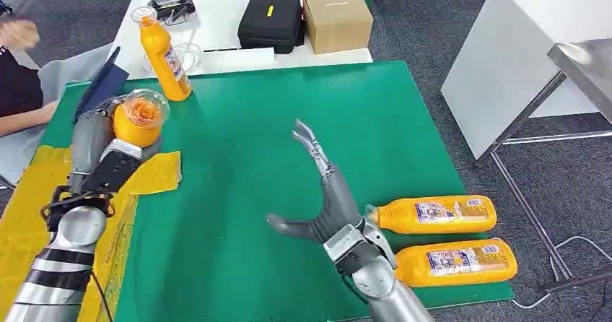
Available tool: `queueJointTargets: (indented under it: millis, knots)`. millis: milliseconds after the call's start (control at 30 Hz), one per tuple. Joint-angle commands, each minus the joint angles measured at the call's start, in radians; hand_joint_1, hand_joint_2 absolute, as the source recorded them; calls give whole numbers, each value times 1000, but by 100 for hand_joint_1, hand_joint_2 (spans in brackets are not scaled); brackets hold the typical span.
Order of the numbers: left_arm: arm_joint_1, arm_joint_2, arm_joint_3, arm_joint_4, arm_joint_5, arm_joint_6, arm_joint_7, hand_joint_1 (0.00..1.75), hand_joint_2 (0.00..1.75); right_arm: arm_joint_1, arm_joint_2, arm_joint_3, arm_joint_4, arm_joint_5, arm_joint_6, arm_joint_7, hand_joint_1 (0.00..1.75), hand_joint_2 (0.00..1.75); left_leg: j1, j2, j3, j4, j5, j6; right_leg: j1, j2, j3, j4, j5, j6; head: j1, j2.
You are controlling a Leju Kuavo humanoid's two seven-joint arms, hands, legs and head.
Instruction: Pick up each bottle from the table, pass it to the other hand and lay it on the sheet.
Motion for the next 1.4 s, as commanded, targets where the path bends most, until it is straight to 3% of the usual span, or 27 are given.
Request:
queueJointTargets:
  millis: [33, 233, 400, 567, 767, 800, 833, 1400]
  knots:
    - [-34, 172, 66, 210, -267, -18, 15, 175, 175, 2, -103, -90, -78, -44, 50, 77, 0, 175, 2, 1, 4, 0, -1, -1, 2, 2, 3, 0, 0, -2, 0, 0]
    - [35, 196, 59, 328, -350, -18, -21, 175, 175, 9, -118, -167, -70, -126, 102, 89, 0, 175, 0, 1, 7, -2, -1, 0, 1, 2, 6, -2, 0, -1, 0, 0]
    - [61, 153, 41, 422, -357, -47, -33, 175, 175, -6, -114, -166, -48, -121, 119, 105, 0, 175, 1, -1, 6, -2, -1, 0, 1, 0, 6, -2, -1, -2, 0, 0]
    - [87, 68, 39, 510, -305, -45, -79, 175, 175, -21, -103, -163, -2, -118, 129, 114, 0, 175, 0, -1, 5, -3, 0, 0, -1, 0, 5, -3, 0, -1, 0, 0]
    - [68, 28, 28, 590, -305, -9, -72, 175, 175, -33, -98, -160, 18, -121, 136, 114, 0, 175, 0, -2, 4, -1, 0, 0, 0, -1, 4, -2, 0, -1, 0, 0]
    - [61, 23, 29, 603, -308, 7, -77, 37, 175, -33, -98, -160, 20, -121, 136, 115, 0, 175, 0, -1, 3, -1, 0, 0, 0, -1, 4, -2, 0, -1, 0, 0]
    - [60, 20, 31, 606, -308, 19, -74, 0, 175, -33, -98, -160, 22, -122, 137, 115, 0, 175, 0, -2, 3, -1, 0, 0, -1, -1, 4, -2, 0, -1, 0, 0]
    - [74, -19, 122, 513, -151, -17, -135, 0, 175, -27, -95, -163, 39, -121, 135, 115, 0, 175, 1, -2, 3, 0, -1, 0, 0, -1, 4, -1, 0, -1, 0, 0]
